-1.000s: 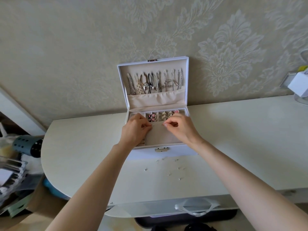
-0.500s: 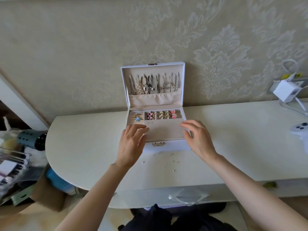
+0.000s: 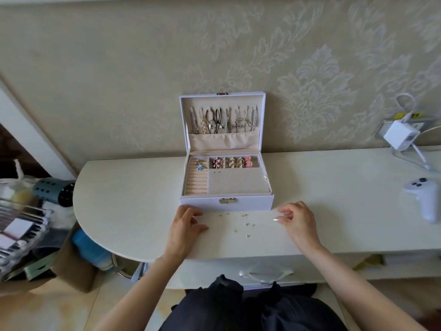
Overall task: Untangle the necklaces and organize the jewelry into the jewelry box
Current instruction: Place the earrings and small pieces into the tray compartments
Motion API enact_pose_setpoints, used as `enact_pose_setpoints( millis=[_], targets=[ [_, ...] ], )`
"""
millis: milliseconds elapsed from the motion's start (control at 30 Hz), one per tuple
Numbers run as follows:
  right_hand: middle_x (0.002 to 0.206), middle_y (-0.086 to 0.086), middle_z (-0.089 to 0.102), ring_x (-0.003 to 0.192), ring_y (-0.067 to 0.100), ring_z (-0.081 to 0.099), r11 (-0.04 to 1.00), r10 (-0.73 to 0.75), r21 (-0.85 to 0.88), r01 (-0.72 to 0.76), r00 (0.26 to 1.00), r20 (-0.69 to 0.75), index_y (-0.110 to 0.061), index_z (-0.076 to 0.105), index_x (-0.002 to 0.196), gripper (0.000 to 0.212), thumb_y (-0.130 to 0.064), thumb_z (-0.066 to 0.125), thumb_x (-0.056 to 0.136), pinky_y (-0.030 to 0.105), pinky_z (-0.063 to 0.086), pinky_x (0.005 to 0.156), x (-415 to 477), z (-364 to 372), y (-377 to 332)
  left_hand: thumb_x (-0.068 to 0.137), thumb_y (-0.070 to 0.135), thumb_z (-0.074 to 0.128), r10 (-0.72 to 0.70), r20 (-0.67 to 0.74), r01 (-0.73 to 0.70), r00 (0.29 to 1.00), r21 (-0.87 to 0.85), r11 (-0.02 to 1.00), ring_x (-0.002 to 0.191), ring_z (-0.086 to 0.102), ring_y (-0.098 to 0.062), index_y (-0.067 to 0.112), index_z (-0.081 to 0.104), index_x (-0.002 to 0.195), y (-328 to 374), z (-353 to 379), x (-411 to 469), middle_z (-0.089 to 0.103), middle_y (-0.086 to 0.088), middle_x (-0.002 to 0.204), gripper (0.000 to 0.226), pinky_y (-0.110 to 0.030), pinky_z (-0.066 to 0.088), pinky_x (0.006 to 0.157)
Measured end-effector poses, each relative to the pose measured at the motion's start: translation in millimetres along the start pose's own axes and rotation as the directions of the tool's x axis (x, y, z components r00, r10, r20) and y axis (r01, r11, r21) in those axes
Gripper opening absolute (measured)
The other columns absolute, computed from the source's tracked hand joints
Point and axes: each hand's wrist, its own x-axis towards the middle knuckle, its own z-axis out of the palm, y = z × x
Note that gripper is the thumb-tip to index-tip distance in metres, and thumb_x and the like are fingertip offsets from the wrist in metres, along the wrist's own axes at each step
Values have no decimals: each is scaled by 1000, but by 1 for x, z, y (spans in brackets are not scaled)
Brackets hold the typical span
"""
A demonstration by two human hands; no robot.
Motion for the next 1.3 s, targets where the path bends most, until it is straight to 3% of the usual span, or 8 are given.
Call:
enact_pose_setpoints(
  millis=[133,267,500,667,933,1133,1200,1300],
  targets=[
    [80,5,57,69,18,56,1000,4,3,-4,999,-41,-12,64,68,18,-5,80,68,26,38,68,3,1,1,73,5,76,15,18,-16,1000,14,1000,73,49,-12,16,56,78,1,-1,2,48,4,93,23,-3,36,64],
    [77,3,55,69,20,54,1000,-12,5,12,999,-43,-13,62,64,19,-6,80,68,27,35,65,3,1,4,73,4,75,27,11,-28,1000,19,999,69,49,-5,14,55,72,3,1,2,46,8,85,22,-5,36,62],
    [80,1,55,64,9,52,999,-35,28,35,999,3,-18,61,63,22,-7,77,72,17,34,60,-1,0,4,77,-2,70,73,-19,-72,997,35,997,70,52,-9,2,65,79,-2,2,0,53,5,87,7,-4,36,64],
    [76,-10,55,66,6,54,997,-70,-11,70,996,60,-24,62,61,22,-16,80,71,12,34,60,-8,2,-3,78,-16,60,62,-86,-61,994,22,998,76,58,-16,1,67,83,-9,-4,-7,59,-1,86,19,-3,39,71],
    [76,-11,59,71,8,55,995,-95,-33,98,991,94,-35,57,57,29,-23,79,72,24,36,68,-14,10,-19,76,11,75,18,-12,-17,1000,59,998,74,51,-13,9,63,80,5,5,1,50,6,91,13,-5,35,61],
    [66,-7,64,57,2,50,969,-78,243,44,988,135,-11,65,68,12,-9,76,75,17,41,61,-19,11,-28,79,11,72,71,-27,-67,997,150,987,74,52,-18,8,61,76,5,9,4,51,3,90,12,-17,34,59],
    [68,-5,66,59,2,53,951,-115,303,66,982,148,-8,66,70,10,-6,74,76,15,42,62,-22,9,-37,81,11,71,92,-18,-88,996,164,982,78,53,-22,6,61,78,5,9,4,53,0,91,11,-26,39,63],
    [73,-2,68,66,9,58,917,-176,381,117,976,126,-7,66,70,9,-3,72,76,21,47,66,-25,4,-56,87,10,64,109,-8,-108,994,79,991,78,56,-22,11,55,81,14,6,3,56,1,90,11,-27,43,64]
  ],
)
